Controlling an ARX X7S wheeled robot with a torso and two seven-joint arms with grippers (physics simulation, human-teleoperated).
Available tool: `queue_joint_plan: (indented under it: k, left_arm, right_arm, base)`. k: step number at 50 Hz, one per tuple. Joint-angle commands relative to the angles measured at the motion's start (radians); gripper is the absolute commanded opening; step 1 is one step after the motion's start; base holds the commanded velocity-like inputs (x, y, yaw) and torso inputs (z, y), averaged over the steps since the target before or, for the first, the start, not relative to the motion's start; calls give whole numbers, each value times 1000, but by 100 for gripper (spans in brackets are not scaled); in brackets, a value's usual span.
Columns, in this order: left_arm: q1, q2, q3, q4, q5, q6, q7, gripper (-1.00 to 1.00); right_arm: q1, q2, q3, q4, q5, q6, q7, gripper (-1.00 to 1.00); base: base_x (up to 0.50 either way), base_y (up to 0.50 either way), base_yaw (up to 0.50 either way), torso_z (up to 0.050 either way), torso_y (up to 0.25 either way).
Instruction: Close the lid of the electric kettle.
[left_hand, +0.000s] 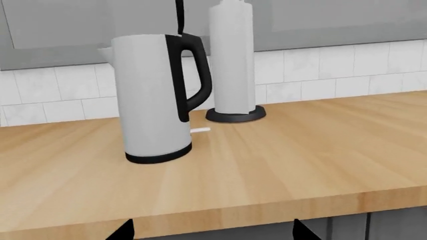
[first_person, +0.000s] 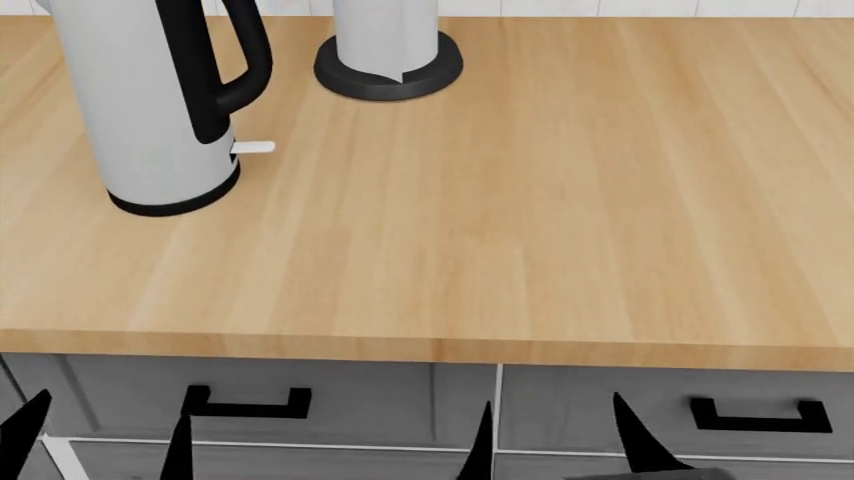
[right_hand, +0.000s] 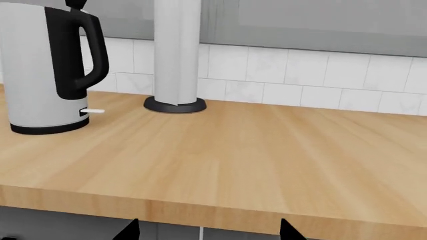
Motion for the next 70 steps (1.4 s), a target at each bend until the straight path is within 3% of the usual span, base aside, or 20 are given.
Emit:
queue_joint_plan:
  k: [1, 17, 48, 54, 70]
  left_arm:
    - [-30, -42, 4, 238, -10, -197, -13, 100]
    - [-172, -59, -105, 471, -169, -505, -7, 100]
    - [-179, -100, -85, 442, -169, -479, -63, 100]
    - [-183, -109, -89, 442, -185, -493, -66, 100]
    - [-189, -119, -82, 445, -205, -500, -84, 100]
  right_arm:
    - [52, 45, 27, -222, 43, 197, 7, 100]
    - [145, 97, 51, -415, 70, 377, 25, 100]
    - [152, 121, 34, -418, 63, 372, 43, 100]
    - [206, 129, 23, -471, 66, 470, 61, 100]
    - [199, 138, 29, -471, 73, 460, 67, 100]
  base:
    - [0, 0, 0, 0, 0]
    - [0, 0, 0, 0, 0]
    - [0, 448, 0, 0, 0]
    - [142, 0, 0, 0, 0]
    - [475, 0, 0, 0, 0]
